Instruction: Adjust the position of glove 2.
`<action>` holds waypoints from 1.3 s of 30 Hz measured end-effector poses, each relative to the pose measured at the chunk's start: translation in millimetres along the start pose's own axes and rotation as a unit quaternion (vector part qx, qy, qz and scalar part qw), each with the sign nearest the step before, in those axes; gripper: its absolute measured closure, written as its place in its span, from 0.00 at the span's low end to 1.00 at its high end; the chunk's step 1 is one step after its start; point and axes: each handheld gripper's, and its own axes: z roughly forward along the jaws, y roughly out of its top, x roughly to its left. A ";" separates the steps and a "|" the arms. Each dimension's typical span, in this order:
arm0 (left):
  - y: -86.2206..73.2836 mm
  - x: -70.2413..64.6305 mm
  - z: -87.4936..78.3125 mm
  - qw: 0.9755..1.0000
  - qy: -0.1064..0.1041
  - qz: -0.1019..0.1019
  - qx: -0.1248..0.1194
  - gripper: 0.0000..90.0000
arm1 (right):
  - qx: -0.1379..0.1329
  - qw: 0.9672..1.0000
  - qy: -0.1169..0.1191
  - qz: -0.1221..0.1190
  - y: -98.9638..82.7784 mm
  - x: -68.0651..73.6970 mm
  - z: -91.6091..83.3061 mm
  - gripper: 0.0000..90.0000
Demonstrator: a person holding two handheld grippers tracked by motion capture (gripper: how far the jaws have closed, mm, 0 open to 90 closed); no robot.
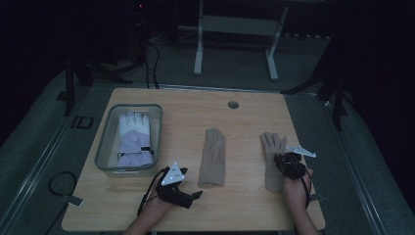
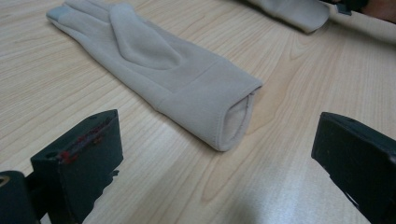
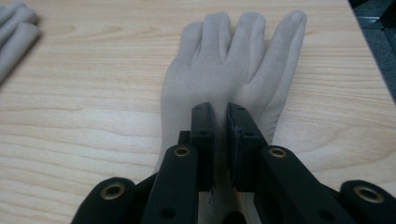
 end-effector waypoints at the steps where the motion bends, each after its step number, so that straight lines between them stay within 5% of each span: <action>1: -0.3 -0.8 -0.6 1.000 0.001 -0.001 -0.002 0.02 | 0.004 1.000 0.006 0.000 -0.1 0.4 3.7 0.91; 6: -1.7 -1.9 -0.7 1.000 -0.003 -0.001 0.001 0.02 | 0.023 1.000 0.009 -0.019 0.0 2.5 18.3 0.86; 12: -1.6 -1.9 -1.7 1.000 -0.002 0.000 0.001 0.02 | 0.025 0.997 0.038 -0.068 6.7 -3.8 16.7 0.63; 16: -1.3 -1.6 -3.4 1.000 0.000 0.000 -0.002 0.02 | 0.010 0.992 0.054 -0.110 9.3 -10.0 10.8 0.59; 20: -2.3 -1.5 -5.4 1.000 0.001 -0.001 -0.002 0.02 | 0.010 0.984 0.088 -0.155 8.7 -14.6 8.4 0.57; 27: -4.1 -3.4 -8.0 1.000 0.001 -0.001 -0.002 0.02 | 0.021 0.984 0.088 -0.156 -1.7 -17.6 21.4 0.55; 30: -4.2 -2.9 -7.1 1.000 -0.001 0.000 0.002 0.02 | 0.010 0.985 0.104 -0.138 -4.6 -20.6 22.3 0.74; 32: -4.5 -3.0 -6.1 1.000 -0.001 0.000 0.002 0.02 | 0.013 0.987 0.086 -0.133 -4.1 -18.0 20.7 0.88; 39: -4.3 -2.6 -6.0 1.000 -0.001 -0.001 0.001 0.02 | 0.008 0.993 0.046 -0.104 2.7 -0.4 11.6 0.92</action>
